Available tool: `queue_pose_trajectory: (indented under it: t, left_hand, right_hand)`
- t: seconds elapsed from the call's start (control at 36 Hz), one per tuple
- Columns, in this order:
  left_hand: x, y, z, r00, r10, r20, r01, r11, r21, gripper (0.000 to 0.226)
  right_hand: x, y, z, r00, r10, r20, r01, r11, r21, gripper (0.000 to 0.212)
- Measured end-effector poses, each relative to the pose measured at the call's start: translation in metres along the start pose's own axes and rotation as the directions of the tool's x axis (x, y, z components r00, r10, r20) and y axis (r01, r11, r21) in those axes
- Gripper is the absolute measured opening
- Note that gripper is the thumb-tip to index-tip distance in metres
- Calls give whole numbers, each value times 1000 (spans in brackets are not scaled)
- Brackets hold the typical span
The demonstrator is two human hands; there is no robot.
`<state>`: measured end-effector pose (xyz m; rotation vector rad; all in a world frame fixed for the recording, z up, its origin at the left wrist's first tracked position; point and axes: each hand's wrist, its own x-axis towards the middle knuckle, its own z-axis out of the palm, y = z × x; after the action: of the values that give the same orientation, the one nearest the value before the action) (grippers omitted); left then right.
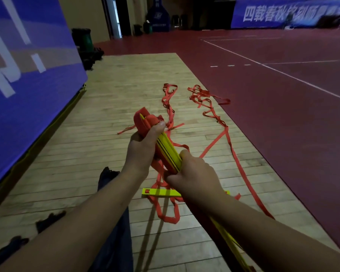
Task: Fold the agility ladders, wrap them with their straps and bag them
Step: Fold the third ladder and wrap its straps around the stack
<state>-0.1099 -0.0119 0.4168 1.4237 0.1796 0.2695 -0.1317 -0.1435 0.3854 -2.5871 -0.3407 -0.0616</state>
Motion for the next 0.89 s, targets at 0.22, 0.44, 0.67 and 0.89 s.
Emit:
queue_pose_trajectory:
  t: [0.22, 0.44, 0.67, 0.89]
  left_hand:
    - [-1, 5, -7, 989, 50, 140, -34, 993, -112, 26]
    - [2, 12, -13, 894, 156, 419, -84, 979, -186, 20]
    - [19, 31, -36, 816, 137, 562, -237, 965, 108, 30]
    - [23, 19, -40, 871, -118, 477, -131, 879, 458, 38]
  right_hand:
    - [8, 9, -19, 950, -145, 275, -41, 819, 573, 42]
    - [10, 13, -36, 815, -296, 499, -334, 463, 821, 36]
    - [9, 11, -39, 925, -234, 298, -73, 662, 746, 15]
    - [13, 21, -19, 978, -55, 203, -62, 848, 526, 29]
